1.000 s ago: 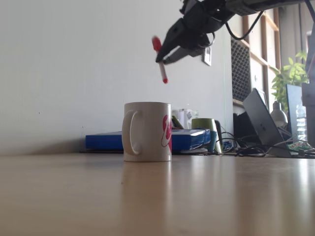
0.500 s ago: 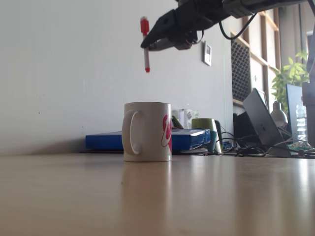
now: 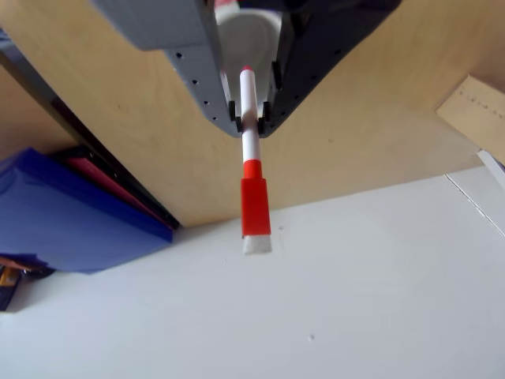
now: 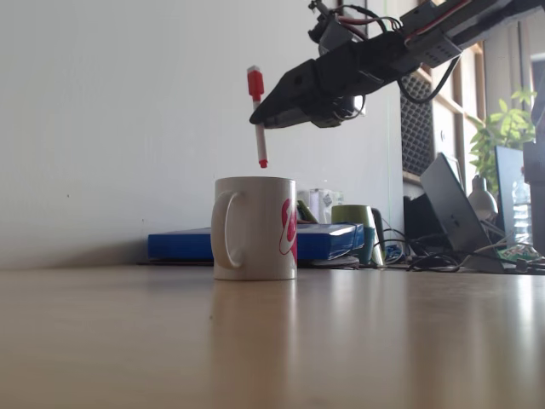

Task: Grab the pen and place it in the cup.

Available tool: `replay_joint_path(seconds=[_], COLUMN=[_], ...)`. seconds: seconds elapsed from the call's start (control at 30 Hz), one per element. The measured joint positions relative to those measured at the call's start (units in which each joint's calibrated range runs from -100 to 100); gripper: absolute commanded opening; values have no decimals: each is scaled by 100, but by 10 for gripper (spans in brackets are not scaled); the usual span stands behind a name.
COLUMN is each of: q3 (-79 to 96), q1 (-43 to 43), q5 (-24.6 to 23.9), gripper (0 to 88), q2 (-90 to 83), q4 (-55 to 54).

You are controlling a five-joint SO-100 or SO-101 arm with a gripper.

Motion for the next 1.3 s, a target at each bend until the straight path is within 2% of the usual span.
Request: replay_joint_path(seconds=[0.53,0.73,0.83,1.0,1.3], q3=[479,479,479,479,479], q1=[-295,-303,-295,-303,-280], q5=[0,0,0,0,0], gripper=[10,18,68,235,244], q2=[-429,-429,-429,-429,-429], q4=[0,-381,-483,-483,-492])
